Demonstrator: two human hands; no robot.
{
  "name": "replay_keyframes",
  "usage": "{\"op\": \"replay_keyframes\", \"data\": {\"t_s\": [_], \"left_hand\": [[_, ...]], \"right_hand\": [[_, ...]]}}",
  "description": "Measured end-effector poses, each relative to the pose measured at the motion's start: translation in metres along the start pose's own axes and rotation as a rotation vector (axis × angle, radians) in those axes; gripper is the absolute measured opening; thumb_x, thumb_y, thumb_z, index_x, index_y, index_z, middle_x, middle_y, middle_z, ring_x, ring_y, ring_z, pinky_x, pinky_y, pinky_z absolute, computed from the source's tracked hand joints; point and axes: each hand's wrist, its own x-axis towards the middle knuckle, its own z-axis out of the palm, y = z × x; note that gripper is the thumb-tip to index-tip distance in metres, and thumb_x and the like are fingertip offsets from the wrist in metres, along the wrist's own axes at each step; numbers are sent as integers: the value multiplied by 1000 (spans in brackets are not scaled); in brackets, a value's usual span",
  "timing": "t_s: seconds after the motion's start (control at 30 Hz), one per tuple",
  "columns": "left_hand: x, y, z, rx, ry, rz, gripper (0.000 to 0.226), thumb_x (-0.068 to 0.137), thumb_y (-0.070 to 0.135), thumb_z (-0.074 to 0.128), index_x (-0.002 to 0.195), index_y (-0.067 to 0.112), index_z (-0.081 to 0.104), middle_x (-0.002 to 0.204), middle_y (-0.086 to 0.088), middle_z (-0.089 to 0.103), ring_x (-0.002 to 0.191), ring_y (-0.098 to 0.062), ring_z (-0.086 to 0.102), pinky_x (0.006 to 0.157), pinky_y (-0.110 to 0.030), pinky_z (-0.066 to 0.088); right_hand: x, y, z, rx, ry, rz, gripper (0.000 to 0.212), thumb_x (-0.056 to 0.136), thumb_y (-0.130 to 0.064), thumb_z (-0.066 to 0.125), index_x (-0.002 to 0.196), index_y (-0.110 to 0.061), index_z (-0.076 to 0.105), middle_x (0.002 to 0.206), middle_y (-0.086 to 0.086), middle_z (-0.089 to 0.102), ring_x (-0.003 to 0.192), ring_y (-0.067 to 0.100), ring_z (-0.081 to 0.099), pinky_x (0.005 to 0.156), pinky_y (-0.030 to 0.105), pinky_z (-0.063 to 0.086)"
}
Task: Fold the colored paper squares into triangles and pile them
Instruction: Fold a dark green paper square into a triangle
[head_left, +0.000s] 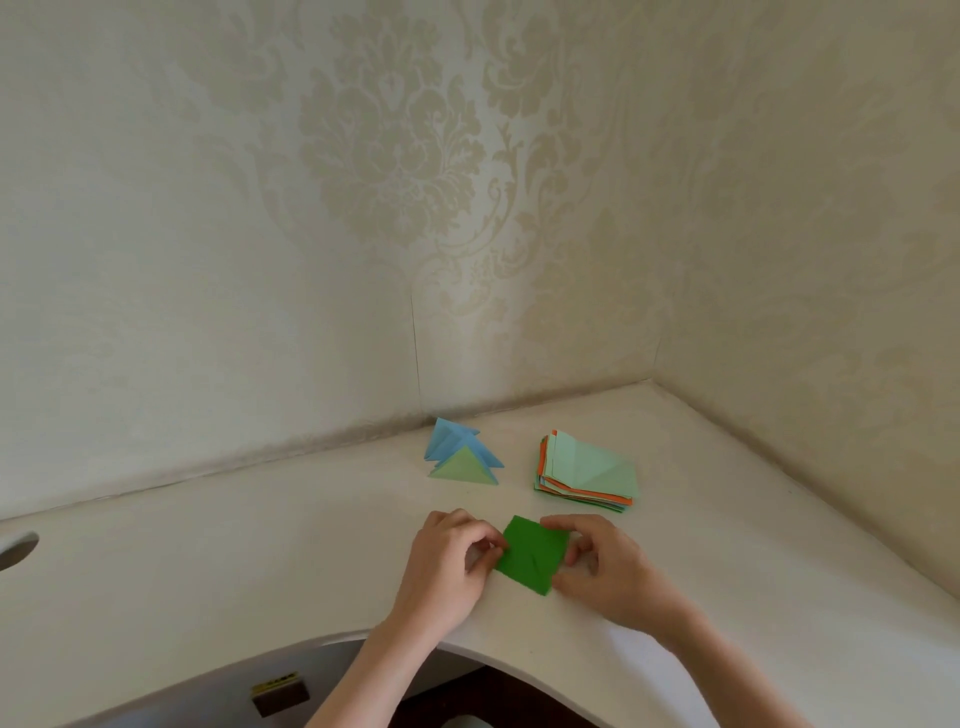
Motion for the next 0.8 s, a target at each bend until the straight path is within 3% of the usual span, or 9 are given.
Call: {"op": "replay_keyframes", "data": {"t_s": [0.1, 0.23, 0.3, 0.4, 0.5, 0.57, 0.7, 0.8], "left_hand": [[7, -1, -5, 106, -41, 57, 21, 89, 12, 63, 92, 30, 73, 88, 11, 57, 87, -11, 46, 77, -27, 43], [8, 4, -9, 189, -75, 128, 23, 92, 11, 56, 101, 25, 72, 95, 9, 57, 91, -14, 46, 80, -29, 44], [2, 9, -9, 190, -91, 152, 21, 95, 25, 52, 106, 24, 69, 101, 11, 57, 96, -15, 48, 83, -27, 42], [-9, 17, -12, 301, -97, 166, 46, 92, 59, 36, 107, 26, 64, 108, 18, 54, 102, -9, 46, 86, -25, 36], [-20, 19, -13, 340, -107, 179, 59, 81, 74, 34, 109, 28, 57, 111, 21, 54, 106, -5, 42, 92, -27, 33], [-22, 15, -13, 319, -87, 201, 52, 82, 69, 39, 112, 29, 55, 112, 22, 56, 108, -5, 42, 93, -27, 33], [-18, 1, -10, 229, -28, 217, 12, 86, 33, 57, 97, 28, 58, 113, 22, 61, 105, -10, 49, 82, -26, 37], [-16, -10, -9, 244, 42, 160, 14, 77, 27, 74, 82, 26, 60, 105, 20, 60, 98, -11, 49, 74, -27, 40]], "right_hand": [[5, -3, -9, 36, -93, 30, 49, 73, -5, 61, 114, -33, 56, 105, -6, 63, 67, -5, 53, 70, 11, 45], [6, -7, 1, -132, 11, -33, 38, 78, -3, 57, 106, -26, 69, 92, -7, 68, 75, -7, 54, 67, 7, 40], [5, -7, 7, -178, 53, -92, 30, 78, -7, 64, 103, -24, 72, 85, -3, 66, 77, -6, 53, 65, 7, 38], [6, -5, 11, -200, 68, -163, 27, 75, -6, 67, 97, -20, 74, 79, -6, 59, 70, 0, 52, 62, 9, 35], [6, -9, 13, -203, 86, -188, 19, 77, -11, 70, 91, -23, 75, 78, -9, 57, 66, 1, 51, 61, 9, 34], [7, -11, 16, -199, 98, -207, 10, 80, -20, 72, 89, -26, 75, 76, -12, 55, 69, 1, 51, 60, 10, 34], [13, -13, 22, -211, 125, -171, 11, 82, -32, 72, 90, -25, 74, 81, -9, 53, 69, 3, 48, 60, 13, 34], [17, -10, 24, -247, 115, -100, 18, 82, -38, 71, 91, -23, 73, 83, -9, 51, 74, 5, 49, 61, 13, 35]]}}
